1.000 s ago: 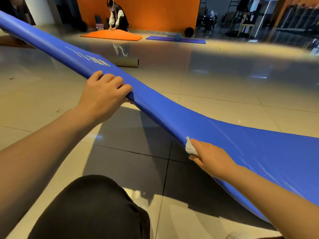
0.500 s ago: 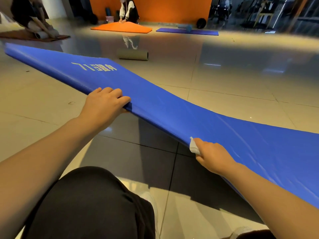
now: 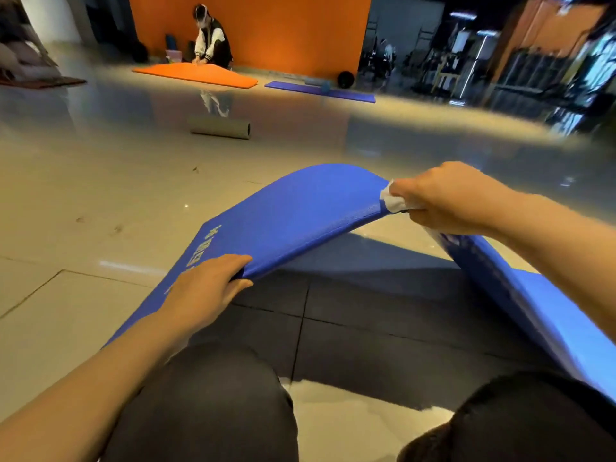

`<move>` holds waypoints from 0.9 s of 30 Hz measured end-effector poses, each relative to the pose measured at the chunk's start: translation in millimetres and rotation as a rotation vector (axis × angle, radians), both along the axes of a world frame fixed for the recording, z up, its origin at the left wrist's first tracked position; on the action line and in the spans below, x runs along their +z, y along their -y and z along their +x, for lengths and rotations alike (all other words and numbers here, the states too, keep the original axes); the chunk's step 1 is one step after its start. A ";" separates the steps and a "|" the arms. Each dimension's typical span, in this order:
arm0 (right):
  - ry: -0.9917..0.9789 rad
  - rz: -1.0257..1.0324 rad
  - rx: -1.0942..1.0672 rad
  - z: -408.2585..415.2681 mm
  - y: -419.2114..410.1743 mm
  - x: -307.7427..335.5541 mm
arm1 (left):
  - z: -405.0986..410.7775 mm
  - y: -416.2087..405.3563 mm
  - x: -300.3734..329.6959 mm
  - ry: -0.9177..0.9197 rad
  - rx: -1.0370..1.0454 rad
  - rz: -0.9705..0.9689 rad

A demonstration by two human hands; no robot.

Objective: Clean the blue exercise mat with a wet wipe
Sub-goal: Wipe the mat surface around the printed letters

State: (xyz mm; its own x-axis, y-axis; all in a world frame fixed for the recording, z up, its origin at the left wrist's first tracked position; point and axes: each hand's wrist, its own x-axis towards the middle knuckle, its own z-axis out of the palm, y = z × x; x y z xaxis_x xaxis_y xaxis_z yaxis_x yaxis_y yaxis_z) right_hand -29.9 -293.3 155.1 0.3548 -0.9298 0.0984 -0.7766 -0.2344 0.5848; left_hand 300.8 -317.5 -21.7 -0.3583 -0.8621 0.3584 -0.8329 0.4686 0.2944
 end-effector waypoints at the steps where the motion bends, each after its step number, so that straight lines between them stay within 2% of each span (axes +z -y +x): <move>1: -0.014 -0.009 -0.013 -8.6 -5.7 7.5 | -11.8 -0.2 4.0 -0.045 -0.015 -0.010; 3: 0.022 -0.011 -0.079 -32.1 -23.3 23.3 | -38.6 2.3 14.6 -0.108 -0.098 -0.034; 6: 0.089 -0.007 -0.208 -68.0 -57.9 28.4 | -77.0 9.0 27.7 -0.083 -0.214 -0.019; 9: 0.183 0.035 -0.333 -101.1 -80.3 -1.9 | -105.3 11.1 32.1 -0.002 -0.256 -0.045; 11: 0.261 0.047 -0.418 -125.1 -85.4 -34.2 | -120.8 6.3 33.4 0.001 -0.281 -0.176; 15: 0.575 0.042 -0.574 -156.2 -89.6 -102.4 | -146.7 10.3 33.2 0.074 -0.336 -0.415; 22: 0.866 0.367 -0.703 -148.9 -87.9 -171.4 | -156.3 5.3 3.4 0.055 -0.352 -0.393; 25: 1.169 0.405 -0.710 -137.1 -86.5 -176.7 | -165.1 8.1 8.1 0.024 -0.326 -0.453; 27: 1.280 0.382 -0.691 -130.0 -83.3 -174.7 | -169.8 9.7 12.4 0.025 -0.306 -0.482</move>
State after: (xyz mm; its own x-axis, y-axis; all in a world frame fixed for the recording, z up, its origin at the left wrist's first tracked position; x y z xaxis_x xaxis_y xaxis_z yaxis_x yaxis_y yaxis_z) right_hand -159.9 -210.0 -19.6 -0.2879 -0.9139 -0.2862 -0.7190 0.4036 -0.5658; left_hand 131.1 -327.1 -9.4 -0.5791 -0.4589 0.6738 -0.6421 0.7660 -0.0301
